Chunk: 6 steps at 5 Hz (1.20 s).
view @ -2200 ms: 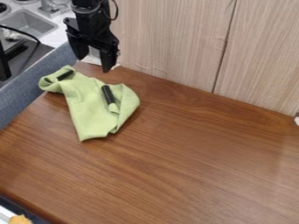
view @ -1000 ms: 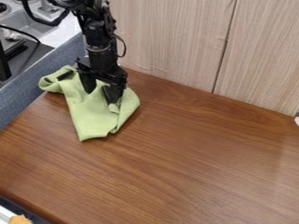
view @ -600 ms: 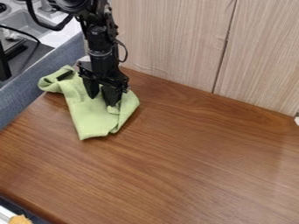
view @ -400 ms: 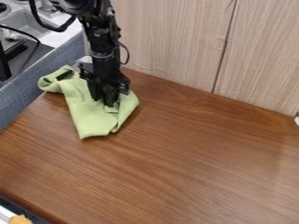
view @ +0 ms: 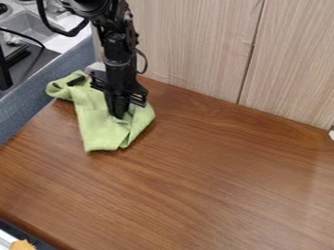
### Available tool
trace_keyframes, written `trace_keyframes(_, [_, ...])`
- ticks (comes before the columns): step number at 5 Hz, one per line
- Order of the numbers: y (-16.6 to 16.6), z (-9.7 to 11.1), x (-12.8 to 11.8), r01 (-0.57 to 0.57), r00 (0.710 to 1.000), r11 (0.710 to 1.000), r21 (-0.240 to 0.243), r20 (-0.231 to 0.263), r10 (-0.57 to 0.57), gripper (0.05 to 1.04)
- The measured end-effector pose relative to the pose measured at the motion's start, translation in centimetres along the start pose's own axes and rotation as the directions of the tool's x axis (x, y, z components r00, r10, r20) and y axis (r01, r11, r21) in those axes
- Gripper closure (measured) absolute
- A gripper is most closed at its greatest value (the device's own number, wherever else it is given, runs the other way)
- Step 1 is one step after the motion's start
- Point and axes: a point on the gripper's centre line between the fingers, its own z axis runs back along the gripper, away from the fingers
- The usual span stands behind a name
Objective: Unfold the cloth from top right to bottom left
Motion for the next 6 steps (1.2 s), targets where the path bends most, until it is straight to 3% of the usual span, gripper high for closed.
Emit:
trace_keyframes(2, [-0.6,0.1,0.1,0.038,0.999,0.999,-0.035,0.001,-0.038,1.024])
trace_keyframes(3, [-1.6,1.7,0.8,0.085,0.996,0.995,-0.058,0.044,-0.083,1.024])
trace_keyframes(4, [-1.2,4.9,0.7,0.078,0.988,0.997,-0.022,0.133,-0.075,1.024])
trace_keyframes(5, [1.0,7.1,-0.9,0.015,0.982,1.000,-0.009,0.186,-0.013,1.024])
trace_keyframes(6, [2.9,7.4,-3.0,-0.035,0.979,0.999,-0.016,0.202,0.038,1.024])
